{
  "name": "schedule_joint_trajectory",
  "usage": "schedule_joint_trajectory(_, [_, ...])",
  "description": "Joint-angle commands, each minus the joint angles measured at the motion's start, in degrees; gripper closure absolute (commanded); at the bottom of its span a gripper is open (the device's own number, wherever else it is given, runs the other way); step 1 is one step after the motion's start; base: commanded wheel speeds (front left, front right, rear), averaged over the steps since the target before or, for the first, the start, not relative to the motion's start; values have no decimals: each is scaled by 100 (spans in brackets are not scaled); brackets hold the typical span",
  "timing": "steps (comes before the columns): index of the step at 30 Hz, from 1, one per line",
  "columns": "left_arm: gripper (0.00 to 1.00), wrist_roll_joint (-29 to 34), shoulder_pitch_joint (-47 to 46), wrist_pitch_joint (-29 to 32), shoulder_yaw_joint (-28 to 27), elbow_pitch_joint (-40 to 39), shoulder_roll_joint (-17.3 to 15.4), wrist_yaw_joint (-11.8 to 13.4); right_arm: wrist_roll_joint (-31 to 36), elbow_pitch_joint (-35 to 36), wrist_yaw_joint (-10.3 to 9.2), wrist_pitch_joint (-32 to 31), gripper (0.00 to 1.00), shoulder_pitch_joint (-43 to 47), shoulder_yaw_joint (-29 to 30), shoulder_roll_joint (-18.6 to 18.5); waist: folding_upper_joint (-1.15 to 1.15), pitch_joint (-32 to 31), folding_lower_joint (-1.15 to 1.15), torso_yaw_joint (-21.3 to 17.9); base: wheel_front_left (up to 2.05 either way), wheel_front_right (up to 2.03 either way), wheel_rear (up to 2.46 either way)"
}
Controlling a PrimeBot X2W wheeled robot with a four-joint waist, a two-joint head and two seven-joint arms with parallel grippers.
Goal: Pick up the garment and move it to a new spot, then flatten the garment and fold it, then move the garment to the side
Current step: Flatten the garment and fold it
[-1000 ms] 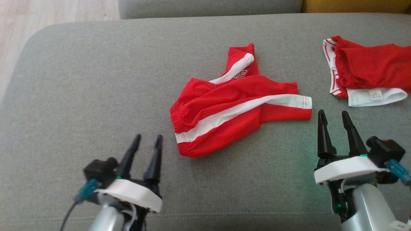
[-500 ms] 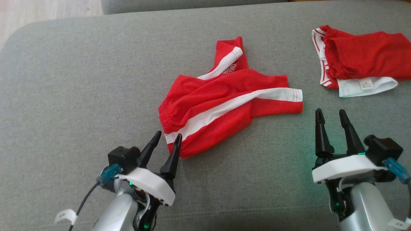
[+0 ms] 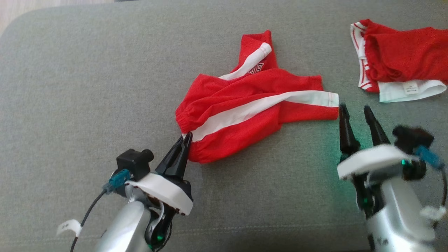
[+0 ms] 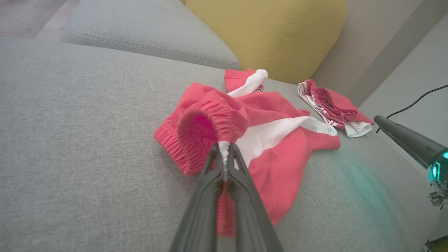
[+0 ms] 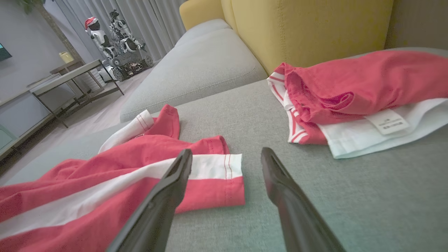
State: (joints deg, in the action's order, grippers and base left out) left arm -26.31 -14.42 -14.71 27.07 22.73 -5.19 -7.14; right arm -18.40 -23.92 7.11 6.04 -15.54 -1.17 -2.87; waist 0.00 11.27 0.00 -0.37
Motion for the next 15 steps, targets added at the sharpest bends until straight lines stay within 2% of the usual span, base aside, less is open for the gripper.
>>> schedule_joint_trajectory(1, [100, 34, -251, -29, -146, -201, -99, -34, -131, 72, 37, -108, 0, -326, -125, -1, 0, 55, 0, 45, 0, 0, 0])
schedule_joint_trajectory(7, [100, 78, -344, -29, 15, -235, -149, -35, -480, -553, 37, -759, 0, -895, -186, -240, 0, 170, 0, 156, 0, 0, 0])
schedule_joint_trajectory(15, [100, 99, -414, -29, 79, -251, -139, -35, -726, -1139, 37, -1017, 0, -1270, -349, -471, 0, 256, 0, 238, 0, 0, 0])
